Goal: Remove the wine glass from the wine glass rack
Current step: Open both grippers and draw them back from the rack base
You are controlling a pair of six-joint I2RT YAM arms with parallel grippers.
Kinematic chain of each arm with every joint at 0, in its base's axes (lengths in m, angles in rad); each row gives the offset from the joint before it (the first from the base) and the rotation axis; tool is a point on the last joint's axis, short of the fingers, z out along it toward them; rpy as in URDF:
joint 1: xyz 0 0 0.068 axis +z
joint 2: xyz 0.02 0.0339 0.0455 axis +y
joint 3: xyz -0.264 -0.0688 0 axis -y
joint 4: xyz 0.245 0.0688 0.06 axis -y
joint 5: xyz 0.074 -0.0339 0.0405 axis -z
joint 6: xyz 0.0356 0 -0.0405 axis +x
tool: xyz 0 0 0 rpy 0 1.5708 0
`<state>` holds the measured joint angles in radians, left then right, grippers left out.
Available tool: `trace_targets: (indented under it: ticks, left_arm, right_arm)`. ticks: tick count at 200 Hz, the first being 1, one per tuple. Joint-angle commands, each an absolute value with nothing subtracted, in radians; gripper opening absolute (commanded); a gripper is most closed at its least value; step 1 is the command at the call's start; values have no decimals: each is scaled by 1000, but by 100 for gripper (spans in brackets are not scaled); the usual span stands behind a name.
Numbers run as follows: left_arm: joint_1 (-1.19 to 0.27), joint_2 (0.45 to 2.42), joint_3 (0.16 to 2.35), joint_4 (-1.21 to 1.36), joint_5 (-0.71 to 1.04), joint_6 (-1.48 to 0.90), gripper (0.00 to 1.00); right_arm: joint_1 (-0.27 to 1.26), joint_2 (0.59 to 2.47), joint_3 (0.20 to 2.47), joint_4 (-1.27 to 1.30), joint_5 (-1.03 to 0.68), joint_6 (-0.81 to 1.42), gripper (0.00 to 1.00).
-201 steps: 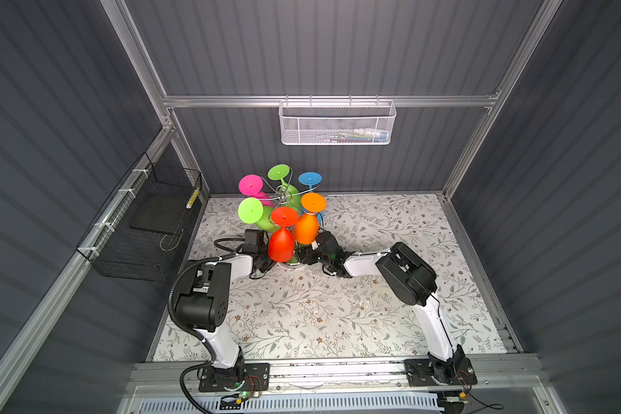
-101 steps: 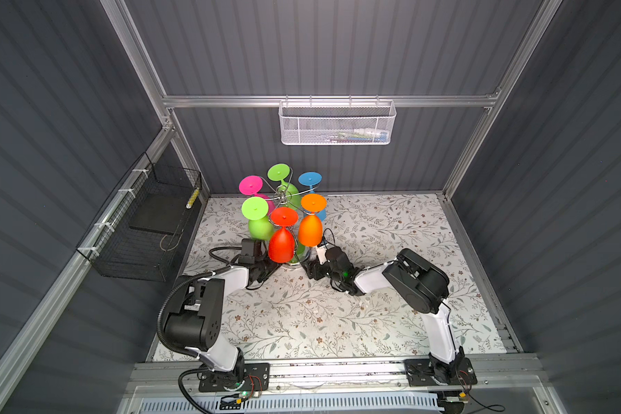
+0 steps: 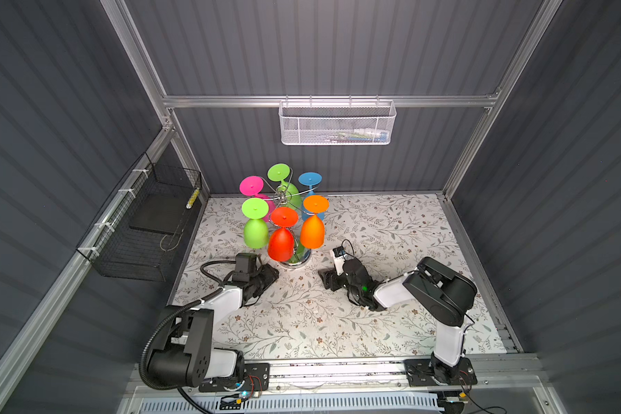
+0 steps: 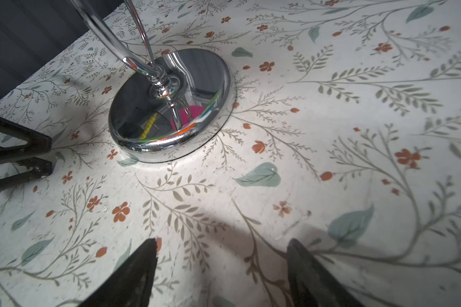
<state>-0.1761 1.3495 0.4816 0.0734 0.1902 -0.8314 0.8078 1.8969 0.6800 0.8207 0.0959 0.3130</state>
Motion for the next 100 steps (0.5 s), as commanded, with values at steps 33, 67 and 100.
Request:
trace_targets:
  ticks: [33, 67, 100]
  left_arm:
    - [-181, 1233, 378, -30, 171, -832, 68]
    - [-182, 1114, 330, -104, 157, -821, 74]
    - [-183, 937, 326, -264, 111, -809, 80]
  right_arm:
    - [807, 1777, 558, 848, 232, 306, 78]
    - [781, 1704, 508, 820, 255, 329, 78]
    - [724, 1600, 510, 684, 250, 357, 79]
